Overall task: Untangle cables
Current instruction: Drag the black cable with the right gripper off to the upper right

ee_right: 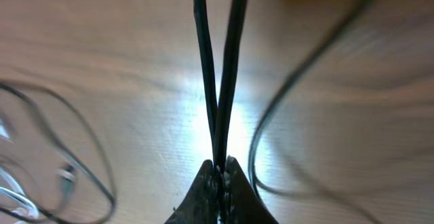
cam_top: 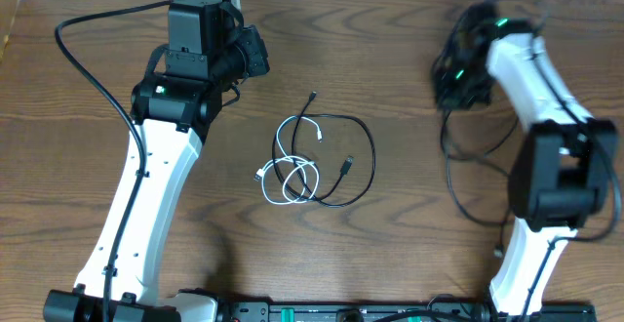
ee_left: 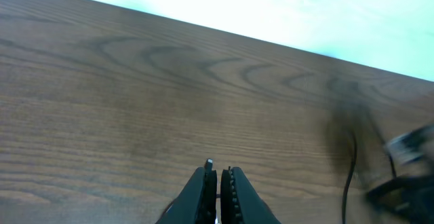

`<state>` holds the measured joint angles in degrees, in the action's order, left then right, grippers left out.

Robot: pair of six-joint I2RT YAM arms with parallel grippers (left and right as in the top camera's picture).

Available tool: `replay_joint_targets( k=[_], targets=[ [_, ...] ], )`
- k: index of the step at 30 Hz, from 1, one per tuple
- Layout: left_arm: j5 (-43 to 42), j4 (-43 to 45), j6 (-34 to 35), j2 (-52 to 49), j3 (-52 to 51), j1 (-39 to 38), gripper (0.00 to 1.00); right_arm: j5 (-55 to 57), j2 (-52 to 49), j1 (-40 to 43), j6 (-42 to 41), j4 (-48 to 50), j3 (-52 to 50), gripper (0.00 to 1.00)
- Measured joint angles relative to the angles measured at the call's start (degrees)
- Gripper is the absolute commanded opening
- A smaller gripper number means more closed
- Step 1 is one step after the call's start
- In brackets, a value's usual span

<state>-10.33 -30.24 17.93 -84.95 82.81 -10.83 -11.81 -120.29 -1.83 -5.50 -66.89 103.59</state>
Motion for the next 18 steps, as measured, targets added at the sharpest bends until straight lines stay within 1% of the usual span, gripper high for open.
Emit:
replay_joint_targets(
  k=[5, 10, 14, 18],
  targets=[
    [0.04, -0.04, 0.0, -0.02, 0.0, 0.0, 0.11, 2.05, 5.11, 6.21, 0.66, -0.39, 13.03, 0.01],
    [0.17, -0.11, 0.0, 0.0, 0.0, 0.0, 0.11, 7.93, 6.49, 11.87, 1.51, 4.33, 23.26, 0.01],
    [0.17, -0.2, 0.0, 0.0, 0.0, 0.0, 0.11, 13.53, 6.47, 14.73, 2.64, 12.09, 26.73, 0.01],
    [0.17, -0.22, 0.0, 0.0, 0.0, 0.0, 0.12, 18.16, 6.45, 16.7, 4.13, 19.85, 26.95, 0.01]
  ],
)
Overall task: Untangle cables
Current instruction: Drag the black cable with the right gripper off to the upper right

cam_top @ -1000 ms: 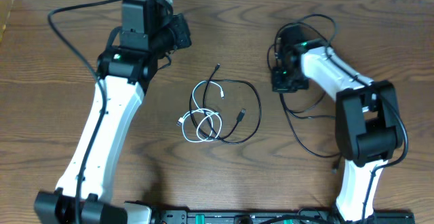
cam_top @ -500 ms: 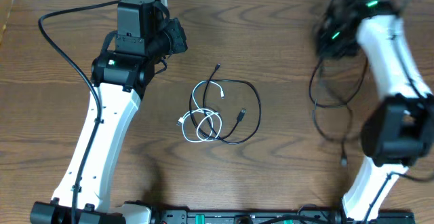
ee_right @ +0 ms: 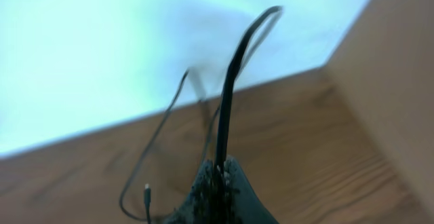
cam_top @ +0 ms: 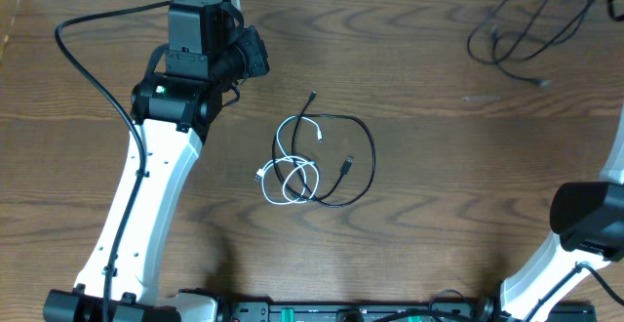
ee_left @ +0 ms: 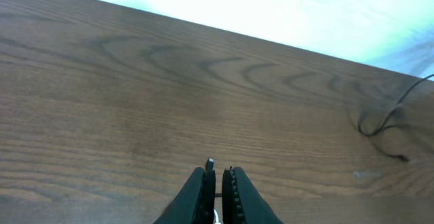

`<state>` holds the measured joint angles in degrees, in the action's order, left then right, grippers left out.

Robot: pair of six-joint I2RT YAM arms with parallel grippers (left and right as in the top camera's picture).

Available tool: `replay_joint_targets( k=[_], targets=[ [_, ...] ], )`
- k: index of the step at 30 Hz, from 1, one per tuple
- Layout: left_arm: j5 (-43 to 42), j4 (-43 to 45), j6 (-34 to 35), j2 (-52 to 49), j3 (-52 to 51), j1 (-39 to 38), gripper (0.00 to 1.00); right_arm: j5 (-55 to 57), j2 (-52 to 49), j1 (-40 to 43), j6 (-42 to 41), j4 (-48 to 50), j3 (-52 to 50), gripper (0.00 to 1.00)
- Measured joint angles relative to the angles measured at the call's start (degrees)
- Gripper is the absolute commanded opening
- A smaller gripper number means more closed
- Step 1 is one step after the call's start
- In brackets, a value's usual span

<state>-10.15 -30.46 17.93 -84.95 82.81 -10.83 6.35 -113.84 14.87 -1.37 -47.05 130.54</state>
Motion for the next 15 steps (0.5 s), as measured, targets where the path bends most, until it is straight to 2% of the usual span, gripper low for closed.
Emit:
replay_joint_targets(
  k=[7, 15],
  targets=[
    [0.02, -0.02, 0.0, -0.02, 0.0, 0.0, 0.12, 7.45, -0.11, 4.92, 2.69, 8.24, 0.02, 0.01],
    [0.02, -0.02, 0.0, -0.02, 0.0, 0.0, 0.12, 8.68, -4.31, 10.82, 4.63, 7.52, 0.68, 0.01]
  ],
)
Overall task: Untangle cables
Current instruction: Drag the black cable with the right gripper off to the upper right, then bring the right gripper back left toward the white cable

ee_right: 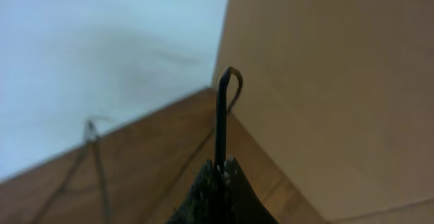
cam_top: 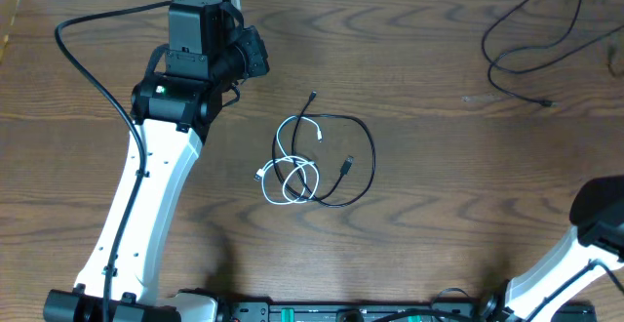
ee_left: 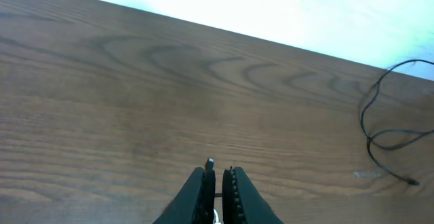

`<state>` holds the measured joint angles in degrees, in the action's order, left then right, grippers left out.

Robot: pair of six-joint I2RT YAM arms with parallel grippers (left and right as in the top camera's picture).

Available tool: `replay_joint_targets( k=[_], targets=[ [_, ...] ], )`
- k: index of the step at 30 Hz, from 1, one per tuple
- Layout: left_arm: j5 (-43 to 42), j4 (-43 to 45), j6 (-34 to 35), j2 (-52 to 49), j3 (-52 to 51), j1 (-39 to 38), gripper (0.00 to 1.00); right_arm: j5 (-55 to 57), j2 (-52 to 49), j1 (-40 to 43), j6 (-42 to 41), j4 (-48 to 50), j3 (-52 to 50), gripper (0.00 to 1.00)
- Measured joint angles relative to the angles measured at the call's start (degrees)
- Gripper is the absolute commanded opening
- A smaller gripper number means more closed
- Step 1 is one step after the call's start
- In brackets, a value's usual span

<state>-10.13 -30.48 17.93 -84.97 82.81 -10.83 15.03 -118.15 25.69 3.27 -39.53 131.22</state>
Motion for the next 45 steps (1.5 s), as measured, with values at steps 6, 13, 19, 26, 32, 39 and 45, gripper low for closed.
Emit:
replay_joint_targets(
  k=[6, 13, 19, 26, 32, 39, 45],
  targets=[
    [-0.02, -0.02, 0.0, 0.0, 0.0, 0.0, 0.12, -0.39, -11.06, 0.7, 0.98, -1.75, 0.07, 0.99],
    [0.0, 0.0, 0.0, 0.0, 0.0, 0.0, 0.12, -4.31, -18.82, 0.09, 1.36, -10.73, -0.72, 0.99],
    [-0.02, -0.02, 0.0, -0.02, 0.0, 0.0, 0.12, -9.2, -18.1, -2.51, 1.33, -16.2, -0.66, 0.99],
    [-0.02, -0.02, 0.0, -0.02, 0.0, 0.0, 0.12, -13.99, -18.08, -6.43, -1.05, -16.63, -0.66, 0.95],
    [0.0, -0.13, 0.0, -0.02, 0.0, 0.0, 0.12, -15.63, -18.16, -5.97, -9.22, -12.76, -0.66, 0.8],
    [0.0, -0.44, 0.0, -0.04, 0.0, 0.0, 0.12, -21.92, -22.75, -4.98, -15.06, -5.77, -0.48, 0.63],
    [0.0, -0.57, 0.0, -0.04, 0.0, 0.0, 0.12, -24.74, -29.03, -5.27, -16.2, -5.07, -0.52, 0.28]
  ],
)
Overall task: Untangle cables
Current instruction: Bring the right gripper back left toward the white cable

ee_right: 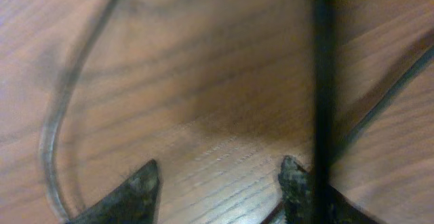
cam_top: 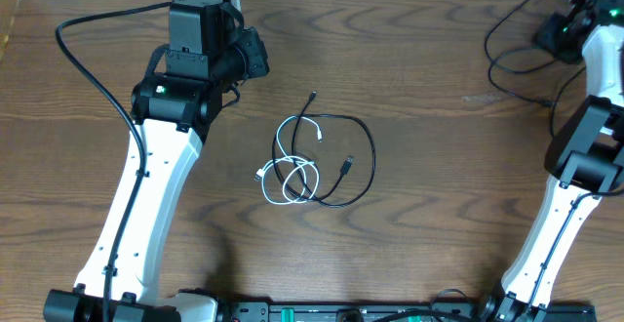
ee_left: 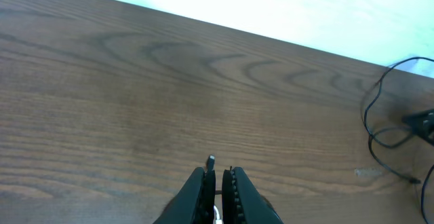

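Observation:
In the overhead view a thin white cable point(cam_top: 283, 174) and a thin black cable point(cam_top: 370, 156) lie looped through each other at the table's middle. A separate black cable point(cam_top: 506, 60) lies at the far right corner. Over that cable my right gripper point(cam_top: 564, 31) stands open. In the right wrist view the right gripper point(ee_right: 220, 170) is spread wide over bare wood, with the black cable point(ee_right: 322, 81) running past its right finger. My left gripper point(cam_top: 255, 54) is at the far left, well away from the tangle. Seen from the left wrist, the left gripper point(ee_left: 219, 176) is shut on nothing.
The table's far edge point(ee_left: 203, 24) meets a white surface. The left arm's own black hose point(cam_top: 93, 68) arcs over the left side of the table. A light wooden wall point(cam_top: 8, 20) borders the far left corner.
My right gripper was shut on the black cable, out of the overhead view at the far right. Now it is open and low at the far right corner. The left arm has not moved.
My right gripper was shut on a bunched black cable right of the middle. Then it held that cable at the far right corner, the arm stretched out of the overhead view. Now the cable lies there, let go. The central tangle has not changed.

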`<state>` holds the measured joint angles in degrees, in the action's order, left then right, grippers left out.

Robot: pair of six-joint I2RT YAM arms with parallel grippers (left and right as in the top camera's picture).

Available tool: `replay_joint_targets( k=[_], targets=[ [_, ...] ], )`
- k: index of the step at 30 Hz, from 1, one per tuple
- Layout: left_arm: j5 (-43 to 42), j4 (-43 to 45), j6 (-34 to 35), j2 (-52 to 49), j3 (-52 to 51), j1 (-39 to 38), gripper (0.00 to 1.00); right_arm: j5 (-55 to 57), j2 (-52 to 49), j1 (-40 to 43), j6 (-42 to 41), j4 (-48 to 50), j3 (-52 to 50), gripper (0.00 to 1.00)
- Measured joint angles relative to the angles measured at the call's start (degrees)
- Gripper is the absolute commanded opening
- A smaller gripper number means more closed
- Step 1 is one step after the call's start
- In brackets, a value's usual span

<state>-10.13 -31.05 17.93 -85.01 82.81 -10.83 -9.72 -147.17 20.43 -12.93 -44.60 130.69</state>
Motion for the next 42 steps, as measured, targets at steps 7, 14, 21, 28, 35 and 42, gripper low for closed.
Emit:
replay_joint_targets(
  k=[7, 14, 21, 28, 35, 42],
  targets=[
    [-0.02, 0.0, 0.0, 0.0, 0.0, 0.0, 0.12, -2.71, 0.2, 1.18, -0.72, 0.07, -0.04, 0.01],
    [0.0, -0.02, 0.0, 0.0, 0.0, 0.0, 0.12, -4.94, 10.34, 7.76, -0.72, -2.91, -0.07, 0.01],
    [0.0, -0.02, 0.0, 0.0, 0.0, 0.0, 0.12, -4.94, 24.87, 17.55, -0.72, -5.88, 0.83, 0.01],
    [-0.02, -0.02, 0.0, 0.0, 0.0, 0.0, 0.12, -0.26, 22.43, 20.81, -0.72, -9.27, 1.36, 0.01],
    [-0.02, -0.09, 0.0, 0.0, 0.0, 0.0, 0.12, 4.02, 10.95, 20.57, -0.31, -11.17, 0.76, 0.81],
    [-0.02, -0.09, 0.0, 0.0, 0.0, 0.0, 0.12, 0.61, 8.63, 19.89, 2.25, -13.68, -0.07, 0.99]
  ],
)
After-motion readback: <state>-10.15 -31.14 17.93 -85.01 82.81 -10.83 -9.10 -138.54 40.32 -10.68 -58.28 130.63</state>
